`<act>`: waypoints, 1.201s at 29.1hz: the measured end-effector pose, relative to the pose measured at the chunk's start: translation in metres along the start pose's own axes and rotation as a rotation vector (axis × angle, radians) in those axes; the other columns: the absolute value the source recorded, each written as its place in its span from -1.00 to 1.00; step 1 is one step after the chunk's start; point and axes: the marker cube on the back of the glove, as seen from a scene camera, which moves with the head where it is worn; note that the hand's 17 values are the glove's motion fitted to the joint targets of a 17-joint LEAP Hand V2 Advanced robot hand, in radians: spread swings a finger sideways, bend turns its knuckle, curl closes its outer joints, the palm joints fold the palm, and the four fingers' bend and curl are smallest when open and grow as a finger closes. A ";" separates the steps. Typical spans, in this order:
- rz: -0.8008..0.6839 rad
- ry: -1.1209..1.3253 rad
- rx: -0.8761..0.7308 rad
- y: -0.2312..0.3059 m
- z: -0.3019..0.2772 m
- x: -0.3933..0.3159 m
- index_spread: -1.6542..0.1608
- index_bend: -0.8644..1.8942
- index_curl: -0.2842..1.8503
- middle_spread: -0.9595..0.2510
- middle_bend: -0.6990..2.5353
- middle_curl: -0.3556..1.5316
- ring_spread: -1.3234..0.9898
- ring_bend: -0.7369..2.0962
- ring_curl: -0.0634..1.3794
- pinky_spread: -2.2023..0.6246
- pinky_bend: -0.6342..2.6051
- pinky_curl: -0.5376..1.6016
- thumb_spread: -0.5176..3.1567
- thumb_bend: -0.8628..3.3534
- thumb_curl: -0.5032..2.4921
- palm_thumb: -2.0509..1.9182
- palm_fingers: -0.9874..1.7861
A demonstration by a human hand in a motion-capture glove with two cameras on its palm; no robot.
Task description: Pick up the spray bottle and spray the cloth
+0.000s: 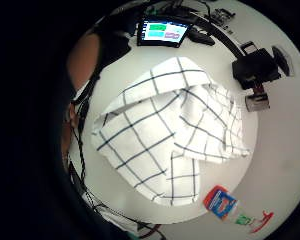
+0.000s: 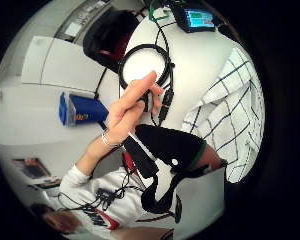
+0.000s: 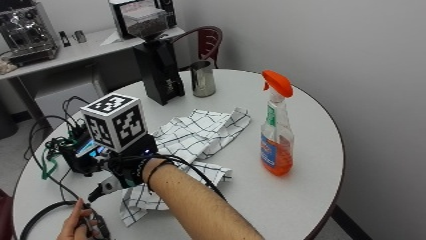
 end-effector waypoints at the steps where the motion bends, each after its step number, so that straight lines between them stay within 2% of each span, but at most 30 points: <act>1: 0.001 0.001 -0.001 0.000 0.001 0.000 0.59 -0.34 -0.73 0.53 -0.34 -0.53 0.15 -0.26 -0.82 0.63 -0.37 -0.42 -0.50 -0.52 -0.62 0.16 0.07; 7: 0.010 -0.001 -0.018 0.001 0.010 0.005 0.46 -0.32 -0.68 0.50 -0.31 -0.44 0.15 -0.22 -0.69 0.68 -0.34 -0.32 -0.34 -0.53 -0.60 0.19 0.02; 13: 0.013 0.012 -0.017 0.002 0.007 0.007 0.42 -0.31 -0.67 0.49 -0.29 -0.39 0.15 -0.21 -0.64 0.70 -0.33 -0.28 -0.25 -0.55 -0.58 0.20 0.00; 29: 0.050 0.036 -0.016 0.013 0.010 0.028 0.39 -0.27 -0.59 0.48 -0.31 -0.33 0.15 -0.22 -0.59 0.72 -0.35 -0.24 -0.18 -0.59 -0.53 0.22 0.02; 35: 0.026 0.059 0.000 0.034 0.006 0.036 0.39 -0.27 -0.57 0.48 -0.32 -0.31 0.15 -0.23 -0.58 0.72 -0.36 -0.24 -0.17 -0.60 -0.52 0.22 0.02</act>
